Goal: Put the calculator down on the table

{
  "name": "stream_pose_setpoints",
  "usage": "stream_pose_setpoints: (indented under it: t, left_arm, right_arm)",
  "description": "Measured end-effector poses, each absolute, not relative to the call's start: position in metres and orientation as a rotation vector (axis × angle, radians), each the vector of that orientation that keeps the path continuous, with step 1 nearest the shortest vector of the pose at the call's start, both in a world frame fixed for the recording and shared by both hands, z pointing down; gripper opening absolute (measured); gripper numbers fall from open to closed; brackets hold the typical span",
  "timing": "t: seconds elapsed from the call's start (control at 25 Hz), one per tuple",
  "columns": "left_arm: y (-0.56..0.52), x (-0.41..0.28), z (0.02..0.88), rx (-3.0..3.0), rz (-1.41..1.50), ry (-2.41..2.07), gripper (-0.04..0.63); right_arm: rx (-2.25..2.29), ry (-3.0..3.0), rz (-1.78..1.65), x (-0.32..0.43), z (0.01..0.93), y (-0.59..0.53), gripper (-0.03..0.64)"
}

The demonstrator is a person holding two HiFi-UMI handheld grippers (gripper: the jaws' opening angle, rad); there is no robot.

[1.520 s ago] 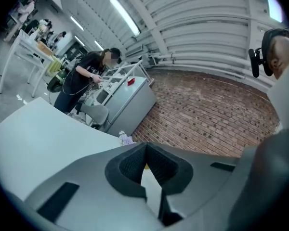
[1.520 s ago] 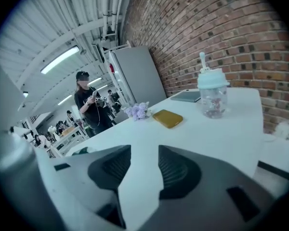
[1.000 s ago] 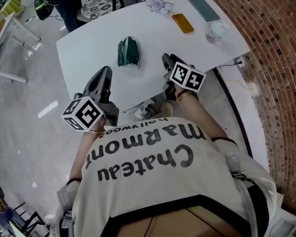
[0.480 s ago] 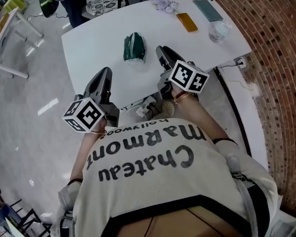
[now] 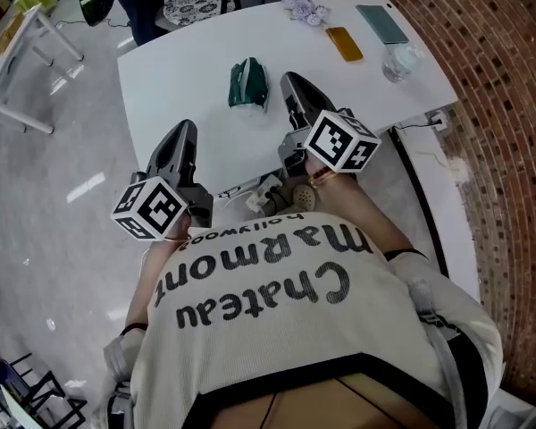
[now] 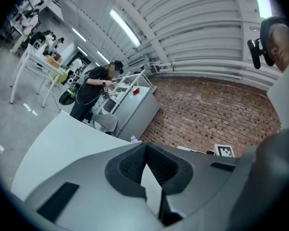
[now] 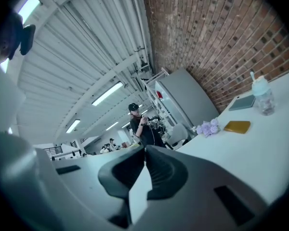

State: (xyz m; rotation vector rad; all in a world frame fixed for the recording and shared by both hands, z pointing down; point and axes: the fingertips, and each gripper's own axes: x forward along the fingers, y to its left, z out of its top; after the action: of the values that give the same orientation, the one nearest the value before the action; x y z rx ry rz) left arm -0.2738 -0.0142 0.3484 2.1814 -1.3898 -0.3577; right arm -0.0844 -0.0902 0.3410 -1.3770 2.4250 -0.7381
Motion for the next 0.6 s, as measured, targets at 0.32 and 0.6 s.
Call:
stream_pose_setpoints:
  t: [0.32,0.6]
  left_arm:
    - [-0.017,-0.28,0.344,2.221,-0.314,-1.498,0.003]
    - [-0.023,-0.28,0.35,2.219,-0.278,-1.53,0.003]
  right_arm:
    - [-1.343,2.53,-0.633,-0.1,0.338,-0.089,-0.005]
    - [-1.397,2.597,-0.592,-0.1,0.349,-0.095,0.0]
